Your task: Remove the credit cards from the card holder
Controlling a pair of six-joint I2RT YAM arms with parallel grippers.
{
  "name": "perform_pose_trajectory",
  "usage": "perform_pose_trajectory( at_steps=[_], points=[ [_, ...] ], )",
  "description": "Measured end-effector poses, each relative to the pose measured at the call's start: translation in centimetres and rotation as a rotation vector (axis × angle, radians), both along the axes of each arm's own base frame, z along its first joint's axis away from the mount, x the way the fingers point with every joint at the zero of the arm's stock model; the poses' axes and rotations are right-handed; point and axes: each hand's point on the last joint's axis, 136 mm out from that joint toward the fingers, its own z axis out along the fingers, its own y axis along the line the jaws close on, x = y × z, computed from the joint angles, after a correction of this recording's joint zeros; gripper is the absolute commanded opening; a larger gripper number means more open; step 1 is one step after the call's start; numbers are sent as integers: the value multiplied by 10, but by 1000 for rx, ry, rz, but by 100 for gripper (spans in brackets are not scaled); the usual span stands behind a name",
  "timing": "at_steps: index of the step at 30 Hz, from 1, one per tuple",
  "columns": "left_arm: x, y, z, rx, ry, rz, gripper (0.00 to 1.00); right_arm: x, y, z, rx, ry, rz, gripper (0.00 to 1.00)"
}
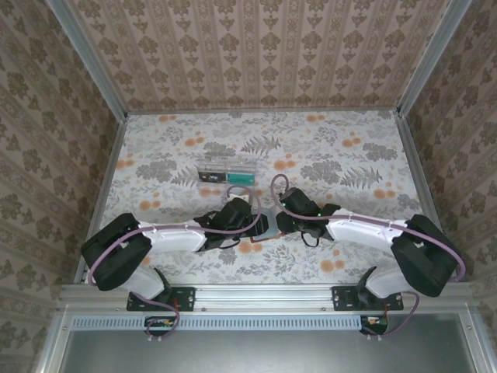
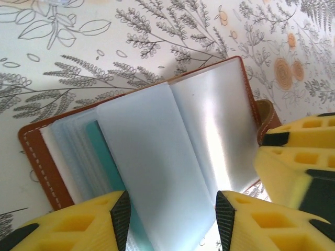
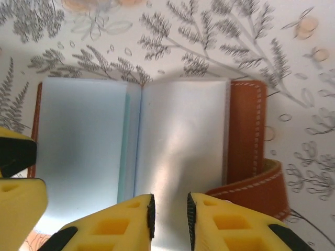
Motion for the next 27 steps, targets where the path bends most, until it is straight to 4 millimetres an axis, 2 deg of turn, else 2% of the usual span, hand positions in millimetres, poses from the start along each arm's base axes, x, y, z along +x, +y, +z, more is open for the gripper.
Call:
perform_pose_trajectory(
  at_steps=[4, 12, 19, 23, 27],
  points=[
    [3, -5, 4, -10, -5, -5, 50, 4, -13, 5, 1, -22, -54, 30],
    [5, -12, 6, -18, -6, -13, 49, 2, -38, -15, -34, 21, -127, 31],
    [6, -27, 9, -27, -10, -46, 49, -5, -35, -41, -10, 104, -110, 22],
    [11, -43, 18, -49, -20, -71, 48, -6, -29, -40, 27, 110, -107, 22],
    [13, -57, 19, -64, -19, -93, 48, -9, -35, -37, 44, 102, -122, 23]
  ],
)
